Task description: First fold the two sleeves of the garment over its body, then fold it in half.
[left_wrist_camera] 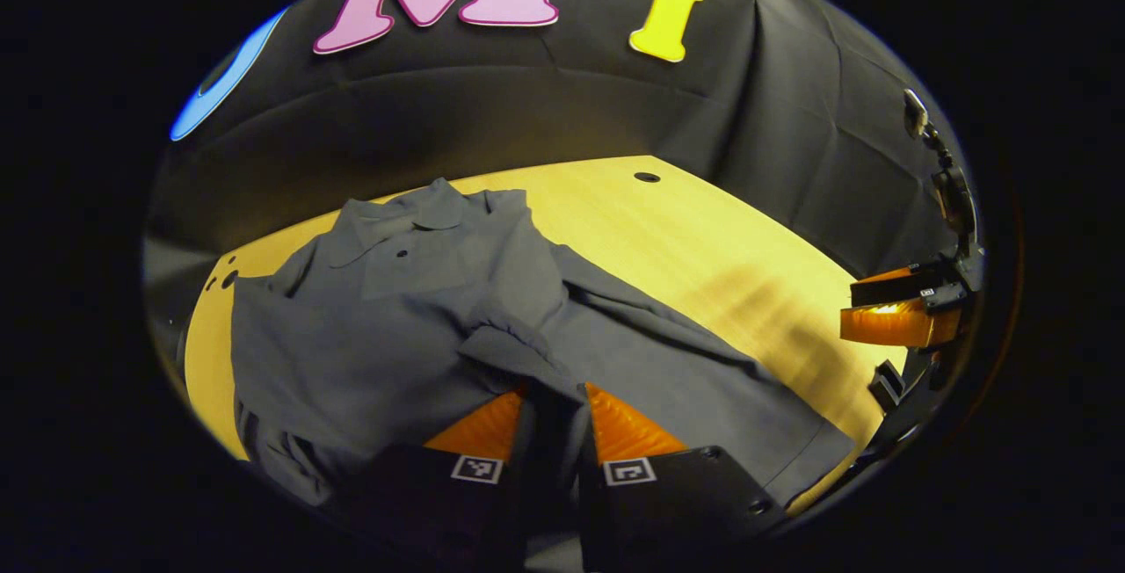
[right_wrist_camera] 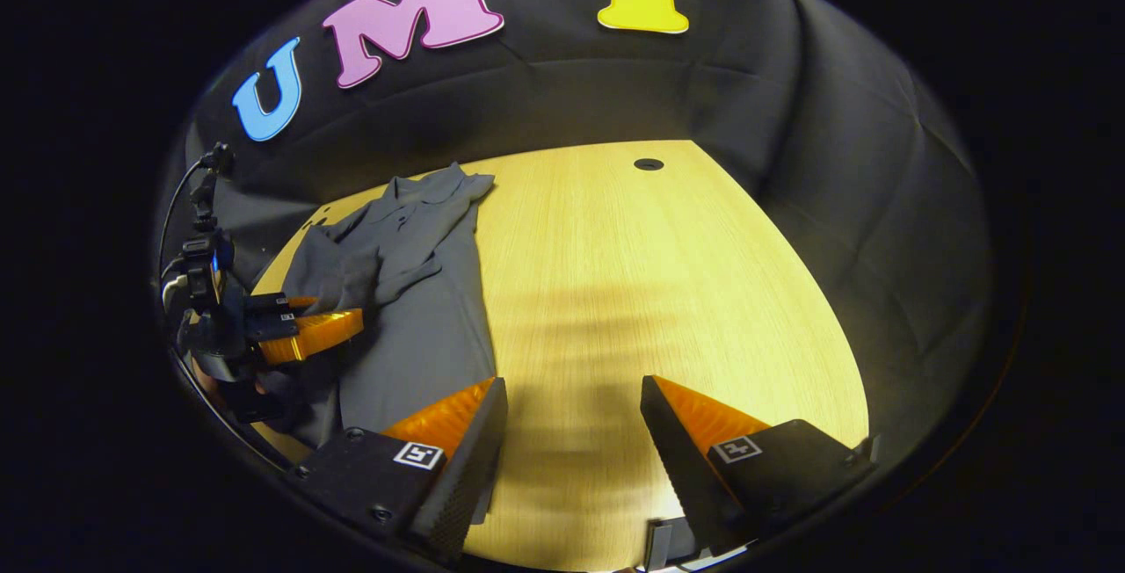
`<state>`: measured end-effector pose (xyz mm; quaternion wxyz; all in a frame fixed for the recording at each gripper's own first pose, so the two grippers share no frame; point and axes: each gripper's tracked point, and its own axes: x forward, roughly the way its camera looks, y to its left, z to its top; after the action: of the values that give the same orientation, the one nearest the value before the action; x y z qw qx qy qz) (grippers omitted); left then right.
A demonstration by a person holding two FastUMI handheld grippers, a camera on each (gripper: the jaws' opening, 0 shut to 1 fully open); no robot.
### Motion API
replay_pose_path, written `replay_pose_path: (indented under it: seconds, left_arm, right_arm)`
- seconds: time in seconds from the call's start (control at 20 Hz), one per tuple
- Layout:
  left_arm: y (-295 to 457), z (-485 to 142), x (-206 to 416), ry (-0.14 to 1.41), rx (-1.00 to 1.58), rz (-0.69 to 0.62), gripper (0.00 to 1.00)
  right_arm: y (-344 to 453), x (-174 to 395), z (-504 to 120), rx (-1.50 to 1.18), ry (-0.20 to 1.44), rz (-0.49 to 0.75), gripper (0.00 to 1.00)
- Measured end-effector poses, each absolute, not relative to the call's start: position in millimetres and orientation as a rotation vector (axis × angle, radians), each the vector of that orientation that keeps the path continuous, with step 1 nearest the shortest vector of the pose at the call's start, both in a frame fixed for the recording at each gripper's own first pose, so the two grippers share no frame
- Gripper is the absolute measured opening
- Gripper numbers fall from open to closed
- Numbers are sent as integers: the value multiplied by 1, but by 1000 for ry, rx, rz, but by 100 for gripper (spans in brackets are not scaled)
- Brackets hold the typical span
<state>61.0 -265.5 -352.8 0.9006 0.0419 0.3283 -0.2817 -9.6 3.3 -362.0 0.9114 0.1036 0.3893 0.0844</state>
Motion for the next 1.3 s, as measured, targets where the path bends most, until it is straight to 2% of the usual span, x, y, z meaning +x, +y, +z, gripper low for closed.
replay_pose_path:
  seconds: [0.1,0.15,0.2,0.25,0.3,0.45,0.6,0.9,1.3]
  left_arm:
    - [-275,-349,51,677,70,-637,47]
    - [-281,-349,44,690,67,-674,52]
    - [-283,-349,35,705,66,-705,48]
    - [-284,-347,28,712,59,-727,64]
    - [-283,-341,23,707,51,-741,67]
    - [-270,-322,12,661,42,-748,96]
    - [-241,-311,1,635,47,-723,96]
    - [-149,-310,-17,647,25,-588,96]
    - [1,-356,-52,744,21,-302,96]
  right_arm:
    - [7,-12,-361,220,803,177,95]
    - [10,-12,-360,223,803,179,95]
    - [13,-14,-359,224,803,183,95]
    - [17,-15,-358,224,805,189,95]
    - [21,-18,-357,222,806,197,95]
    - [36,-28,-356,213,812,219,95]
    - [46,-42,-356,232,828,212,96]
    - [61,-77,-362,219,862,194,97]
    - [68,-104,-385,192,929,169,97]
